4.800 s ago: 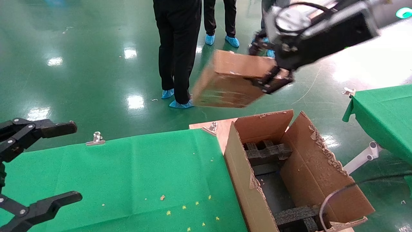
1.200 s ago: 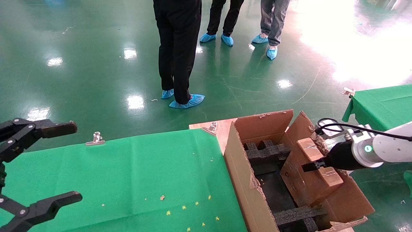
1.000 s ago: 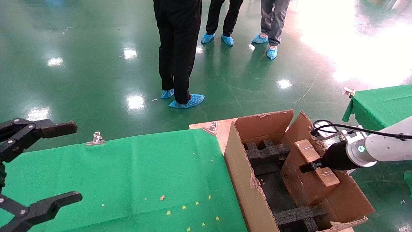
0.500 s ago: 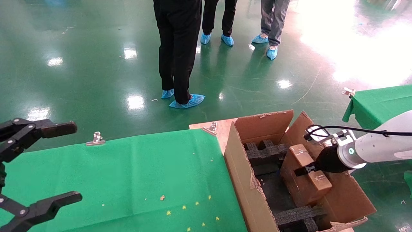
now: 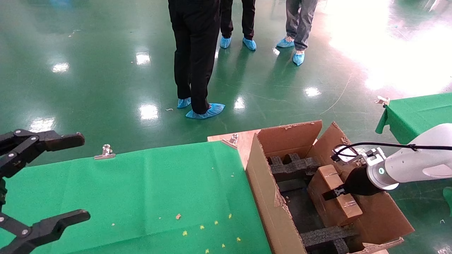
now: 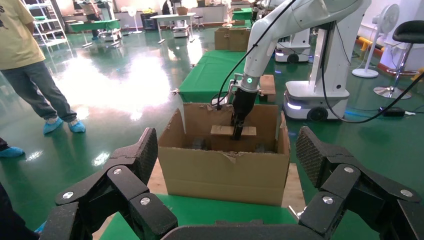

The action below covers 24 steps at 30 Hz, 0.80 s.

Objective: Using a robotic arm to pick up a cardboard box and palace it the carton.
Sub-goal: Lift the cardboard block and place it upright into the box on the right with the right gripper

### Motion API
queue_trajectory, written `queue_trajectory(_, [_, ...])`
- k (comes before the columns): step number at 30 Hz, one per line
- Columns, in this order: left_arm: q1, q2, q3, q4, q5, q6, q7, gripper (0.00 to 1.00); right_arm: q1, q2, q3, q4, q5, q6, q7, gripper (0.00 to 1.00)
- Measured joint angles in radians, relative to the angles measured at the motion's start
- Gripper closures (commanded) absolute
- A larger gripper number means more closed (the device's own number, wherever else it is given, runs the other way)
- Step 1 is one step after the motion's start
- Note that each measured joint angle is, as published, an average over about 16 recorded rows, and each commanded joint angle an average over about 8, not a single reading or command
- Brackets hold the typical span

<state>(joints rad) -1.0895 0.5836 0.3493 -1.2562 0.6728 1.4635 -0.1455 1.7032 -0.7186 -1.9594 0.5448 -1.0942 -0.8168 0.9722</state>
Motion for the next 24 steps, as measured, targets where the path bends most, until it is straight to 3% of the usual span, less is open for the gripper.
queue_trajectory(2, [0.0,0.0,0.0,0.0,0.0,0.0,0.0,0.0,-0.007,-0.006,0.005,-0.016,0.008,-0.007,-0.015,0.93])
queue_trajectory(8, [0.0,0.0,0.0,0.0,0.0,0.0,0.0,0.0,-0.02,-0.019,0.015,-0.048,0.026,-0.024,-0.045,0.18])
queue_trajectory(10, [0.0,0.0,0.0,0.0,0.0,0.0,0.0,0.0,-0.022,-0.022,0.017,-0.053,0.029,-0.027,-0.051,0.0])
queue_trajectory(24, [0.0,0.0,0.0,0.0,0.0,0.0,0.0,0.0,-0.02,-0.021,0.016,-0.052,0.028,-0.031,-0.053,0.0])
